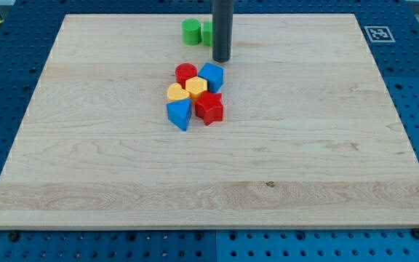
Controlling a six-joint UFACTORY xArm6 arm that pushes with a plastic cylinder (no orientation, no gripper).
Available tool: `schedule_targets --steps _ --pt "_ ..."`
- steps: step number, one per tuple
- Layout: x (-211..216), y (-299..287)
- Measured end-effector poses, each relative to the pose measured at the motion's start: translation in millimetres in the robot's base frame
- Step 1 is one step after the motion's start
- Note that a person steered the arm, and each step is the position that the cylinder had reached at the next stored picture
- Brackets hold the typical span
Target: Move the arm right to the blue cube
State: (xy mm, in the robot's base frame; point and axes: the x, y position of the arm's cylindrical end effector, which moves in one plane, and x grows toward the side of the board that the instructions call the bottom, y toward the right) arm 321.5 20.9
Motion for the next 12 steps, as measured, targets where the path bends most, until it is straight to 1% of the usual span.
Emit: schedule_targets --steps 2,3,4,6,7,9,11,12 --pt "21.4 14.4" --pt "22.1 15.4" --pt "36.0 16.5" --pt "47.2 16.5" --pt "63.2 16.5" --pt "69.2 16.5" --pt "120.9 16.5" --pt "153.8 16.5"
